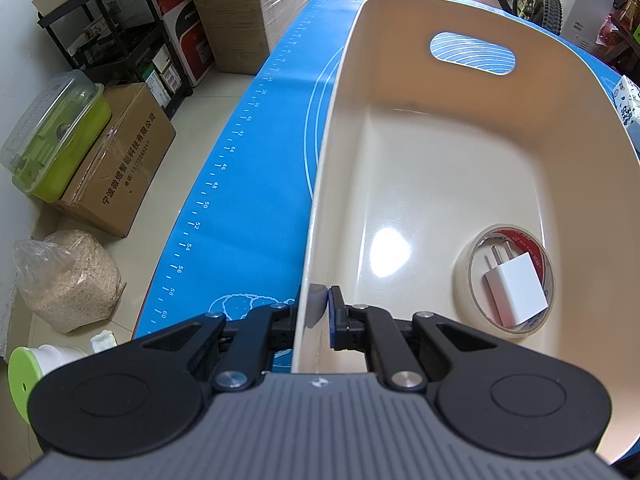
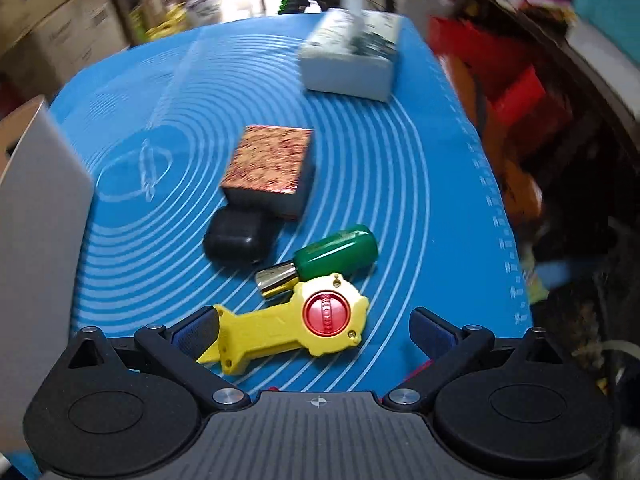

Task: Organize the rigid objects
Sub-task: 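Move the right gripper to the yellow toy piece and grasp it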

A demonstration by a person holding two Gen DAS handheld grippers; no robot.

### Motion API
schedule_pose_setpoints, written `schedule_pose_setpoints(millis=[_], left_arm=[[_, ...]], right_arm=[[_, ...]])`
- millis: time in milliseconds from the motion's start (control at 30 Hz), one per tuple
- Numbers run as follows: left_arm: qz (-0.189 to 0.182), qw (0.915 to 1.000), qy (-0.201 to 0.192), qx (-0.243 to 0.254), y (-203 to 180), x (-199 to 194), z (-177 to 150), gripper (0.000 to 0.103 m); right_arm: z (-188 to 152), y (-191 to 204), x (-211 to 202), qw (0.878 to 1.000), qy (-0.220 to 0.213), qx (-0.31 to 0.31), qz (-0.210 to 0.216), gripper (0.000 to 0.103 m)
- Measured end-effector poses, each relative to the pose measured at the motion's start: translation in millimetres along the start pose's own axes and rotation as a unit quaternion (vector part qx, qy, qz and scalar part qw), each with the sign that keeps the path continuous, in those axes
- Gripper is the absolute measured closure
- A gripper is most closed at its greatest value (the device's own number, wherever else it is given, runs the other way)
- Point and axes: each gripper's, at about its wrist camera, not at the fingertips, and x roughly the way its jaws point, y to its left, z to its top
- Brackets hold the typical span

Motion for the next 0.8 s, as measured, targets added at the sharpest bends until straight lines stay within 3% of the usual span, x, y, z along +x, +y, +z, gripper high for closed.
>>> schedule_pose_setpoints(millis=[133, 267, 467, 733, 800], left_arm=[[0.0, 1.0, 0.0, 0.001, 0, 0, 0, 0.092], [0.0, 1.0, 0.0, 0.001, 0, 0, 0, 0.092], [0.0, 1.0, 0.0, 0.001, 0, 0, 0, 0.092], [0.004, 1.0, 0.0, 0.003, -2, 1, 0, 0.092], [0.004, 1.0, 0.0, 0.002, -2, 1, 0, 0.091]], right_arm=[[2, -16, 3, 0.997, 0.005, 0.07, 0.016, 0.011], [2, -16, 13, 0.997, 0.018, 0.08, 0.0, 0.018], [1, -22, 18, 0.991, 0.028, 0.128, 0.018, 0.022], [-1, 1, 21, 0.995, 0.015, 0.098, -0.02, 0.022], [-2, 6, 22, 0.996, 0.009, 0.084, -0.035, 0.028]])
